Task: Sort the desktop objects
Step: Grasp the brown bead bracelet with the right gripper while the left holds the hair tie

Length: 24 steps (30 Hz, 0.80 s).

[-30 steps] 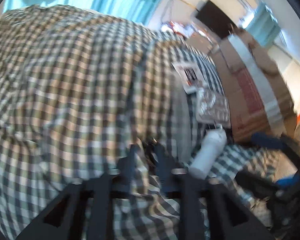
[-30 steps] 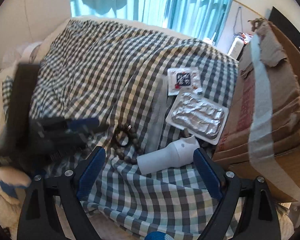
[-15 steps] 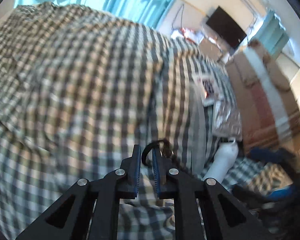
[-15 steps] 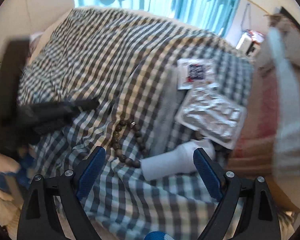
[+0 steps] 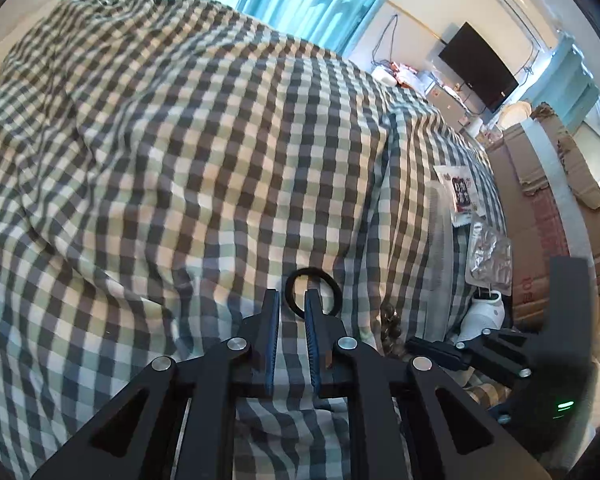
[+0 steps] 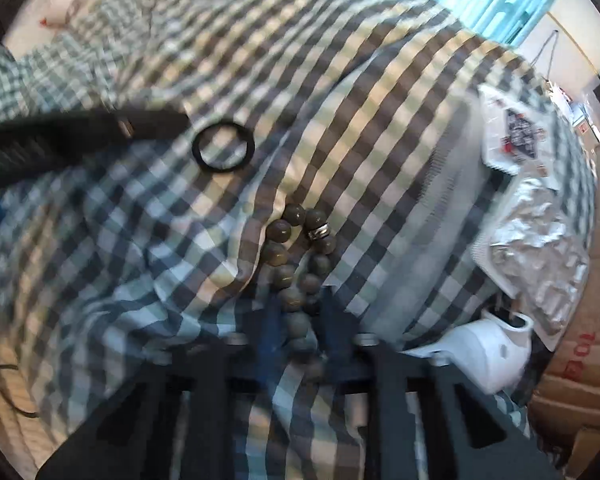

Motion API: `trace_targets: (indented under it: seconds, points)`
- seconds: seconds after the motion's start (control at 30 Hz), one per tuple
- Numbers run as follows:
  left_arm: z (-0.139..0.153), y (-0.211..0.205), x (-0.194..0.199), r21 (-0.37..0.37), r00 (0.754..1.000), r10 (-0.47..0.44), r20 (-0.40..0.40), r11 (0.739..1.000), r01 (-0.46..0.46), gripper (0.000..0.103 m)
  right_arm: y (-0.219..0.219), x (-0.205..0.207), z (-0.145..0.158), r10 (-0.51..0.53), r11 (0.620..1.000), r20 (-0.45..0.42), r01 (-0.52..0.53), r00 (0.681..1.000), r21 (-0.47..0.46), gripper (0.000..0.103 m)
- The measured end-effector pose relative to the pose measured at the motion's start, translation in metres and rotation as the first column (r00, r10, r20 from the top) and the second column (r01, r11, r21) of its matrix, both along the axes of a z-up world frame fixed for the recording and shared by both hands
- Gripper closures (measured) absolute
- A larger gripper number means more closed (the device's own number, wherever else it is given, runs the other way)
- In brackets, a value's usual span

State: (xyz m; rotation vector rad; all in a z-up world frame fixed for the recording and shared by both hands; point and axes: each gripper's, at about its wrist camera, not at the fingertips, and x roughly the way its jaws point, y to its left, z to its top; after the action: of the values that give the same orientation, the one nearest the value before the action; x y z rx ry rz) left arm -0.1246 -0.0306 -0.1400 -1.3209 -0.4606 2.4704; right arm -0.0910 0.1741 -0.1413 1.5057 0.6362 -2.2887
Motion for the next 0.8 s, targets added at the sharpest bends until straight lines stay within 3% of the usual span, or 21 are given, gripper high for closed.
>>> trace_targets:
  seconds: [0.07,0.17,0.2,0.3,0.43,0.47,0.57,0.7,0.8]
  points:
    - [-0.002,0.009,-0.002,0.005,1.000,-0.009,0.003,1.000,0.009,0.085,0.005,0.002,0.014,-0.010,0.998,0.009,0.011,1.000,-0.055,0.093]
    - [-0.003,0.011,-0.001,-0.025,1.000,0.005,0.003,1.000,-0.005,0.048,0.012,0.008,0.034,-0.025,0.995,-0.017,0.023,1.000,-0.098,0.093]
    - [-0.003,0.013,-0.002,-0.021,1.000,0.007,-0.003,1.000,-0.007,0.041,0.015,0.009,0.039,-0.035,0.993,-0.027,0.032,0.999,-0.110,0.093]
    - [-0.006,0.031,-0.009,-0.016,1.000,-0.010,-0.007,1.000,0.010,0.026,0.025,0.008,0.054,-0.064,0.983,-0.029,0.058,0.998,-0.176,0.093]
    - [-0.014,0.055,-0.020,-0.134,0.999,-0.039,-0.013,0.990,0.037,0.024,0.036,0.010,0.066,-0.097,0.974,-0.046,0.085,0.994,-0.209,0.093]
    - [-0.016,0.060,-0.022,-0.158,0.999,-0.051,-0.014,0.986,0.048,0.026,0.037,0.011,0.067,-0.100,0.972,-0.043,0.089,0.994,-0.216,0.093]
    - [-0.019,0.068,-0.022,-0.204,0.996,-0.087,-0.030,0.976,0.079,0.086,0.039,0.012,0.074,-0.103,0.972,-0.054,0.089,0.993,-0.219,0.092]
    - [-0.008,0.053,-0.009,-0.094,0.994,-0.079,-0.077,0.993,0.071,0.093,0.044,0.014,0.090,-0.108,0.971,-0.089,0.086,0.990,-0.223,0.092]
    - [0.014,0.047,0.007,-0.094,0.987,-0.064,-0.144,0.994,0.050,0.093,0.041,0.017,0.102,-0.115,0.966,-0.116,0.083,0.987,-0.246,0.092]
